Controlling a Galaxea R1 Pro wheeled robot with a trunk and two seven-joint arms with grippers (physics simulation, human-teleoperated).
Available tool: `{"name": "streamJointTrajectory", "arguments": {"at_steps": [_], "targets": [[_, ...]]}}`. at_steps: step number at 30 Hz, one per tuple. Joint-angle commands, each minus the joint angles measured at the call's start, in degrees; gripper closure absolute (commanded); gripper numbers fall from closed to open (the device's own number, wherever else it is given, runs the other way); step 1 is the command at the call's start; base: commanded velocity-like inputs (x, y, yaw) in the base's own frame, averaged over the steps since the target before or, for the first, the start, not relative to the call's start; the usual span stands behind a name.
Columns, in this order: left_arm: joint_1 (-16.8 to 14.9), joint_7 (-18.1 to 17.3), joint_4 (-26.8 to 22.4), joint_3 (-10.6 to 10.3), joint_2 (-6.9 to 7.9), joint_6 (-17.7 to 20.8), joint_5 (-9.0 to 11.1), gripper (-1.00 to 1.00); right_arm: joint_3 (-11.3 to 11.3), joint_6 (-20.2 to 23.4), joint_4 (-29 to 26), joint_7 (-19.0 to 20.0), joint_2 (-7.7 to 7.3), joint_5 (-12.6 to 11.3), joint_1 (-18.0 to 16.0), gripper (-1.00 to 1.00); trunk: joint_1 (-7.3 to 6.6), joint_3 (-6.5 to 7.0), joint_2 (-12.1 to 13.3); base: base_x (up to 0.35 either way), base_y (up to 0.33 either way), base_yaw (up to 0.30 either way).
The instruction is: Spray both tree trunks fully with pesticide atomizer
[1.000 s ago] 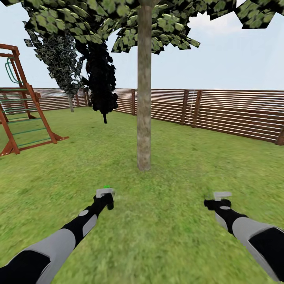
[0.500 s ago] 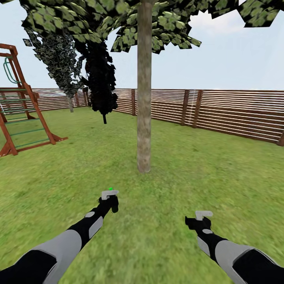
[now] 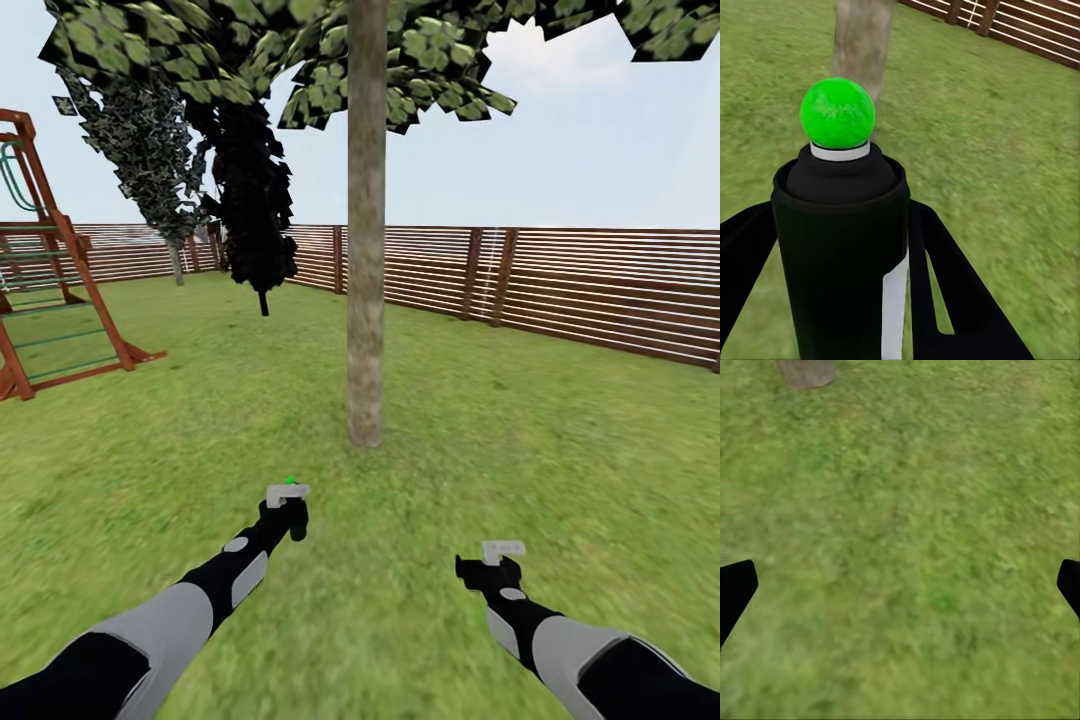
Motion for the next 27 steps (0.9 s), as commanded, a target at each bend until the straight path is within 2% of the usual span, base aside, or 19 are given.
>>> {"name": "streamJointTrajectory", "arguments": {"at_steps": [1,7,13,27], "targets": [[0.0,0.0,0.0,0.0,0.0,0.0,0.0,1.0,0.0,0.0,0.0,0.0,0.02,0.0,0.0,-1.0,0.0,0.0,0.0,0.32,0.0,0.0],[0.0,-0.1,0.0,-0.2,-0.18,0.0,0.0,1.0,0.1,0.0,-0.1,0.0,0.07,0.2,0.0,-1.0,0.0,0.0,0.0,0.342,0.0,0.0],[0.0,-0.1,-0.1,-0.2,-1.58,0.0,-0.3,1.0,0.1,0.0,-0.1,0.0,0.06,0.3,0.0,-1.0,0.0,0.0,0.0,0.35,0.0,0.0],[0.0,-0.1,-0.1,-0.3,-2.5,0.0,-0.4,1.0,0.1,0.0,-0.1,0.0,0.04,0.3,0.0,-1.0,0.0,0.0,0.0,0.35,0.0,0.0]]}}
